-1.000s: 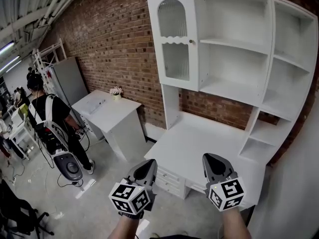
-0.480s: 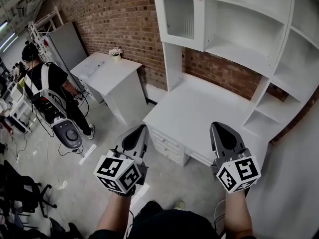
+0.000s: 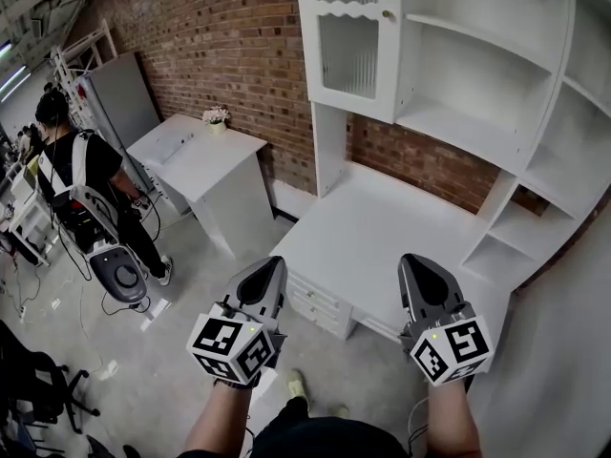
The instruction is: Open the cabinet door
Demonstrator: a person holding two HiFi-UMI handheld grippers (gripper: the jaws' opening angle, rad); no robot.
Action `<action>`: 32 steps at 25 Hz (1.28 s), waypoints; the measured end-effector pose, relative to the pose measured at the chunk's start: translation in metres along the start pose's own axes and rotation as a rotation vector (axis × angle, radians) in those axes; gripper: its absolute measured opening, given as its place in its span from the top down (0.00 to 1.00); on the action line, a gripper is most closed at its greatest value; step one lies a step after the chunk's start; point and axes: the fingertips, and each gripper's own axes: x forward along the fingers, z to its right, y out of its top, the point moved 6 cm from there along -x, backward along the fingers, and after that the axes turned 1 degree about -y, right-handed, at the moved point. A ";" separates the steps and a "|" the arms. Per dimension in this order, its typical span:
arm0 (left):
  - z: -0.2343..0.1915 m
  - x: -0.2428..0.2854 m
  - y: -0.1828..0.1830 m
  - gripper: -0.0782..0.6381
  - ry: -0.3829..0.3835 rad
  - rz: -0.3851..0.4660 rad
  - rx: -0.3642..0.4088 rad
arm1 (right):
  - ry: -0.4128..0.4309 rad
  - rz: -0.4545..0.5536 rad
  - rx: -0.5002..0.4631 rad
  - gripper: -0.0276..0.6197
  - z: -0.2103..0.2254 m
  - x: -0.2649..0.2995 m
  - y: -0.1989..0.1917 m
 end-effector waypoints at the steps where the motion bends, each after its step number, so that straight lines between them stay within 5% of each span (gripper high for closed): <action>1: -0.005 0.005 -0.001 0.88 -0.007 -0.001 -0.003 | -0.009 -0.001 -0.003 0.95 0.001 0.006 0.000; 21: -0.165 0.114 0.020 0.88 -0.146 0.006 -0.028 | -0.188 -0.020 -0.056 0.95 -0.008 0.171 -0.009; 32: -0.177 0.177 0.000 0.88 -0.226 -0.033 -0.079 | -0.260 -0.096 -0.112 0.95 0.042 0.222 -0.024</action>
